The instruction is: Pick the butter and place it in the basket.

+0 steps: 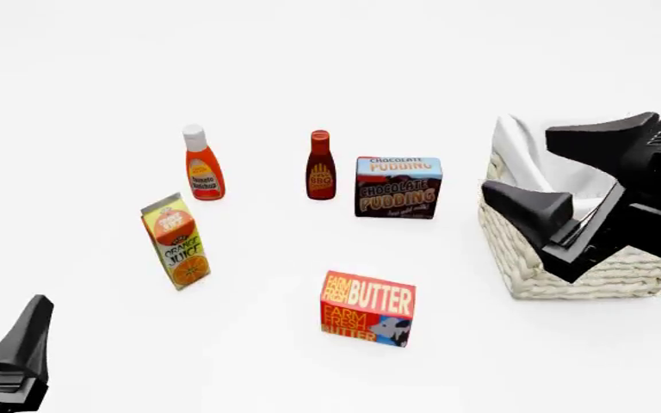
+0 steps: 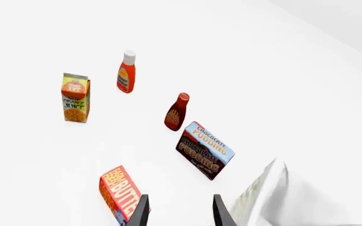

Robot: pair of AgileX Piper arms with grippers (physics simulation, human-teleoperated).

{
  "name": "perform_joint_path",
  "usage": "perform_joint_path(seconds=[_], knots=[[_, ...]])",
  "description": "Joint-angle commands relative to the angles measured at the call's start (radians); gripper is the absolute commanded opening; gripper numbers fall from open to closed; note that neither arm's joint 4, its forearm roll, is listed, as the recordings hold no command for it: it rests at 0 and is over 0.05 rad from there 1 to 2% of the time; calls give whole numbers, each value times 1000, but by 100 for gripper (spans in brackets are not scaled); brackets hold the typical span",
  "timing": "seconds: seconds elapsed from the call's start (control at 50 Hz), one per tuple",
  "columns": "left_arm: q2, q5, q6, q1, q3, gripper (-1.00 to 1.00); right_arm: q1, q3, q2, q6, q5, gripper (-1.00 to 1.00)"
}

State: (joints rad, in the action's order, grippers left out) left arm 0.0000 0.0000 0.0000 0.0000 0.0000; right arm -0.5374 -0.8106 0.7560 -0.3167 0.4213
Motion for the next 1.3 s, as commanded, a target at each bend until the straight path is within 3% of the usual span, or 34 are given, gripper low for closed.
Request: perform_joint_path(seconds=[0.02,0.46,0.94,1.3], knots=[[0,0,0,0,0,100,-29,-62,91,-43,50,100],[0,0,0,0,0,100,-84,-211,231,-155,175,100],[0,0,0,0,0,100,-150,-396,386,-175,329,100],[0,0,0,0,0,100,-190,-459,465,-238,414,100]])
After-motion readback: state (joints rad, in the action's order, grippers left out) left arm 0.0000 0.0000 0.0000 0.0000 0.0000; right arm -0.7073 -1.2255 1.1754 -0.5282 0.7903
